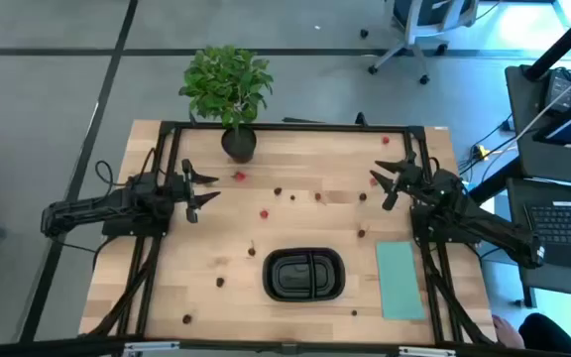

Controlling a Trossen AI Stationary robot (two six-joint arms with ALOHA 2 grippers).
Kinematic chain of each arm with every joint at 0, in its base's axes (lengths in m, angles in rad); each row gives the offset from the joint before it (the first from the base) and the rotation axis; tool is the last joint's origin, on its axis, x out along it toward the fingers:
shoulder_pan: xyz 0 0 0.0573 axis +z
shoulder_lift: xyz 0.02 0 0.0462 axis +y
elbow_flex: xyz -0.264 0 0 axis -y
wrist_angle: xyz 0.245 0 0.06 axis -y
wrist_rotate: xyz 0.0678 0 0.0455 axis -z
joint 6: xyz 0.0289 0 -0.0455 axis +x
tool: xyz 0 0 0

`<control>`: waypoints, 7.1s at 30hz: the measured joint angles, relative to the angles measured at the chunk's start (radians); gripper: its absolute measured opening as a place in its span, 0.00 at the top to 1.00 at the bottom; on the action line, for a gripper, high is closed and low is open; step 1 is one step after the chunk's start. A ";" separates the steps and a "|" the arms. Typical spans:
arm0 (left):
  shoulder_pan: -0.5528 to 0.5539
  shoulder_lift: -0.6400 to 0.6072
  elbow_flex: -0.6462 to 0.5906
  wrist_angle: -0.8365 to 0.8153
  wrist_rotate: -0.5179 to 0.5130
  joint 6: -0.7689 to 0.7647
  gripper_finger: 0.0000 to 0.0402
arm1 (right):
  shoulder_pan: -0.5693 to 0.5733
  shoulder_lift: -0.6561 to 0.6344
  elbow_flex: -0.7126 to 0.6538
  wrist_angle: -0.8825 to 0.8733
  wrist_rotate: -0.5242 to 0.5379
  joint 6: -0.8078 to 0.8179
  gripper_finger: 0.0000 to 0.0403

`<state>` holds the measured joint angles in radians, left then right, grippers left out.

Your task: Pick and placing Produce into tupperware

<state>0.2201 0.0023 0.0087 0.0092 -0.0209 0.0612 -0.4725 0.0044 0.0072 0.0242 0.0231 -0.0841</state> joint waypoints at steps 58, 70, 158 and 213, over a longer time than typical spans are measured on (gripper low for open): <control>0.000 0.000 0.000 0.000 0.000 0.000 0.54 | 0.000 0.000 0.000 0.000 0.000 0.000 0.60; 0.000 0.000 0.000 0.000 0.000 0.000 0.54 | 0.000 0.000 0.000 0.000 0.000 0.000 0.60; 0.000 0.000 0.000 0.006 -0.018 0.062 0.54 | 0.023 0.836 0.497 -0.632 -0.118 0.497 0.30; 0.000 0.000 0.000 0.004 -0.019 0.019 0.54 | 0.153 1.315 0.496 -0.489 0.093 0.600 0.36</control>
<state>0.2199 0.0025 0.0086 0.0135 -0.0399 0.0807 -0.3191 1.3193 0.5034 -0.4651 0.1162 0.5159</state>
